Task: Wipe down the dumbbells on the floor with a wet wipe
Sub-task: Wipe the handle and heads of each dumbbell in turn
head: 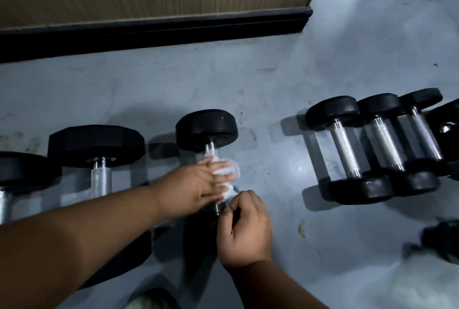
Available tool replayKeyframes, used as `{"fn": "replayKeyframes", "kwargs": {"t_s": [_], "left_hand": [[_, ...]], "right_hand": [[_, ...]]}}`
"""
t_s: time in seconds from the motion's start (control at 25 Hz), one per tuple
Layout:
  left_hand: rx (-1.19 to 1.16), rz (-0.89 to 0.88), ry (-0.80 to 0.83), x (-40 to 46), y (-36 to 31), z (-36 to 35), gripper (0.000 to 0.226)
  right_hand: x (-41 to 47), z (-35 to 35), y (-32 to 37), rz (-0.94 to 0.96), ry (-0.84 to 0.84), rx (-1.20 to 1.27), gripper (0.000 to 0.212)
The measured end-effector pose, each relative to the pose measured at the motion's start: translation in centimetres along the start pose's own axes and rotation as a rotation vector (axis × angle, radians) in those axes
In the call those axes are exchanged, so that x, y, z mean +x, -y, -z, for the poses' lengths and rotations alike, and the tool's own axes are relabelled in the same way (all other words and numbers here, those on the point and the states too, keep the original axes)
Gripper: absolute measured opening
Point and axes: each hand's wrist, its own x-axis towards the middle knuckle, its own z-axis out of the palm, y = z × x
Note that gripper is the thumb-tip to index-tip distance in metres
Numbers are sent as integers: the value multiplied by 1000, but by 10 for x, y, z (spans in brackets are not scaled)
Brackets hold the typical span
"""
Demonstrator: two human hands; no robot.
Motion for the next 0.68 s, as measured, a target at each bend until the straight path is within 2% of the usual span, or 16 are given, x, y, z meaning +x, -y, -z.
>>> {"fn": "replayKeyframes", "kwargs": {"t_s": [0.08,0.16,0.28,0.44,0.56,0.68], "left_hand": [[-38,-83,66,-6,-8,-4,39],[-6,-152,84,2,4,2,42],[-40,-43,39,17,28,19,54],[-28,6,2,13,19,10,54],[-30,-65,61,0,-7,-5,38],[3,-175,94,5,-6,1,36]], "right_hand": [[1,0,-1,0,-2,9,9],[1,1,-3,1,-2,23,9],[0,1,-3,-2,6,27,8],[1,2,-6,-6,5,37,9],[2,3,-9,-9,1,55,10],[3,4,-11,-32,-3,84,11]]}}
